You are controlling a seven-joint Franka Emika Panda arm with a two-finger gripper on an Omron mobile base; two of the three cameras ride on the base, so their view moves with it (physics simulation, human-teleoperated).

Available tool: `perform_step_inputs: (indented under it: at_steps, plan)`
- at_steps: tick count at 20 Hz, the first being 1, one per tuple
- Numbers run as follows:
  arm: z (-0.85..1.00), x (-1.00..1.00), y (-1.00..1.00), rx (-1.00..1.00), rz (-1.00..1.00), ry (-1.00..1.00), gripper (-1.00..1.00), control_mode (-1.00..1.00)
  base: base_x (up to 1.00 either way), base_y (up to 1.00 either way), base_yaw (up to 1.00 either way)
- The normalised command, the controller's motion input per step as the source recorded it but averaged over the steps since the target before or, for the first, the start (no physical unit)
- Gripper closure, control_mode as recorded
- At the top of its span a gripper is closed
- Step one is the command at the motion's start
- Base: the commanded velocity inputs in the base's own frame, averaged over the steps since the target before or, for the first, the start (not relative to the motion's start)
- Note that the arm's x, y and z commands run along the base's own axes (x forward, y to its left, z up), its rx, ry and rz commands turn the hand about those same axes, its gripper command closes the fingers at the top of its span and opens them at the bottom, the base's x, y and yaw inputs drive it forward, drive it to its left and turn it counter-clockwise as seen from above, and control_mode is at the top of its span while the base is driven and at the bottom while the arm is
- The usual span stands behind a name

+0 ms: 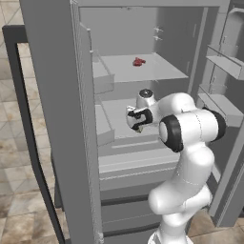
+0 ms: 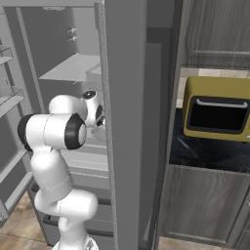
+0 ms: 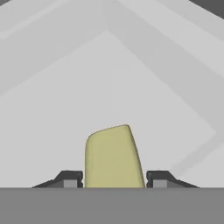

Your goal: Retrieve the butter from the fridge and place it on a plate on the dining table. Then retrieve the butter knife by the fridge and place it near the plate.

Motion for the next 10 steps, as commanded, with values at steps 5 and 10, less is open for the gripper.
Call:
perform_step_inputs:
  at_steps: [5, 10]
  plan:
    - [0.79, -0.9, 0.0, 0.0, 0.07, -0.09, 1.0, -1.0, 0.0, 0.0, 0.0]
    - [0.97, -0.78, 0.08, 0.0, 0.01, -0.02, 1.0, -1.0, 0.0, 0.0, 0.0]
